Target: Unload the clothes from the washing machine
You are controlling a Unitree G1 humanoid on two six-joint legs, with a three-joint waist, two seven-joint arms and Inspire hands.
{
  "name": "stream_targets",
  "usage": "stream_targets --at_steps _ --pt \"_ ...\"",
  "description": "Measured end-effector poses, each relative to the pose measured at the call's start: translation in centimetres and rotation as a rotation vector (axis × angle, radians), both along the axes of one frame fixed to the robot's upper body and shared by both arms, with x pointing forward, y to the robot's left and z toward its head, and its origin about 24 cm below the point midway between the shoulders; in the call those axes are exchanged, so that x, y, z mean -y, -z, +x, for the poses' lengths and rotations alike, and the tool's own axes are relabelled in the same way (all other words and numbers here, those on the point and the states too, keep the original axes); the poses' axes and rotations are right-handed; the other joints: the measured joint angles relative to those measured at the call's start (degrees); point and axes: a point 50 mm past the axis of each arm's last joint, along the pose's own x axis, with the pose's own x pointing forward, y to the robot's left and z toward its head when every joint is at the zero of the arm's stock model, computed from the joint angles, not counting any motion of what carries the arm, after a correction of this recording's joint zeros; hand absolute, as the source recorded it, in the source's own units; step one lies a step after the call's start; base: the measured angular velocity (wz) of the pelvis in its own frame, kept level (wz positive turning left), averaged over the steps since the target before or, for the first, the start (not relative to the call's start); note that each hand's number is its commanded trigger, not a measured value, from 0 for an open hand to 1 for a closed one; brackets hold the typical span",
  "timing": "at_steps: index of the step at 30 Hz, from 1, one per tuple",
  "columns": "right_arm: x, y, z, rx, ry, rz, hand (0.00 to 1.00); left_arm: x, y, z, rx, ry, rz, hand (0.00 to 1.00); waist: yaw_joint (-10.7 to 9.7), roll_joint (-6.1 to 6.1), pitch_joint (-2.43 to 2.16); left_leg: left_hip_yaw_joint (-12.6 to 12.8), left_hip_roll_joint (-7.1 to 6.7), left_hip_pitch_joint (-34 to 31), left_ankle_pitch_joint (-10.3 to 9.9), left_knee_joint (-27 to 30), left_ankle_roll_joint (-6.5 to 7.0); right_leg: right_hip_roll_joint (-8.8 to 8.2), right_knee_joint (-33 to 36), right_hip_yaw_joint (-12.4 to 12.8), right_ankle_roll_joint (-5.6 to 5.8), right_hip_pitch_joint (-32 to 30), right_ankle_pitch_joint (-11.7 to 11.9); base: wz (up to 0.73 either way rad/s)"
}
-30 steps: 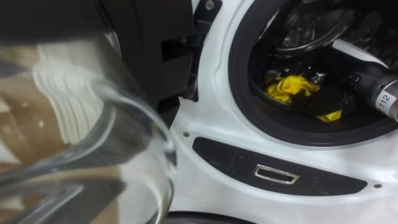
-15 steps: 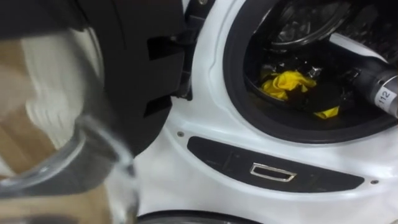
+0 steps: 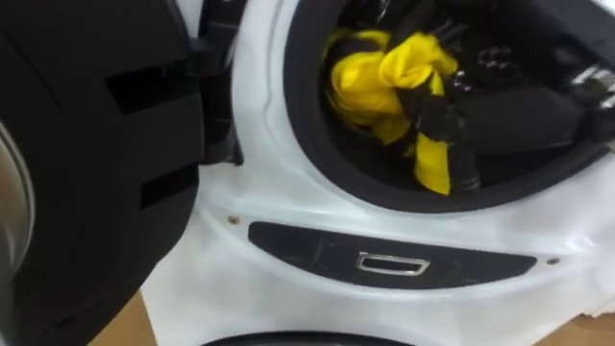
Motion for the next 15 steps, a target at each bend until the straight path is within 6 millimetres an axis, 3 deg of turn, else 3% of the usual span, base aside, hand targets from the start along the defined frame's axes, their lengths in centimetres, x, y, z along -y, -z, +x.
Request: stream_targets --at_steps 4,8,15 --pt "0.0 1.1 -0.7 -0.01 0.012 0.005 1.0 0.5 0.1 -1.2 -0.03 -0.01 -0.007 0.0 -0.2 0.81 -0.48 0.3 0.09 0.3 -0.1 0.3 -0.14 0.16 0.2 0.9 -0.08 0.1 0.0 -0.09" --pt "0.9 2.2 -0.7 -0.027 0.081 0.073 1.0 0.6 0.1 -1.7 -0.043 -0.009 -0.007 0.0 -0.5 1.31 -0.39 0.6 0.1 0.2 -0.1 0.5 -0.15 0.05 0.3 0.4 -0.24 0.3 0.1 -0.01" --pt "1.3 2.9 -1.0 -0.065 0.003 0.255 1.0 0.8 0.2 -2.6 -0.069 0.018 -0.006 0.0 -0.1 1.59 -0.32 1.1 0.33 0.1 -0.4 1.5 -0.23 0.15 0.7 0.3 -0.57 0.3 0.4 -0.03"
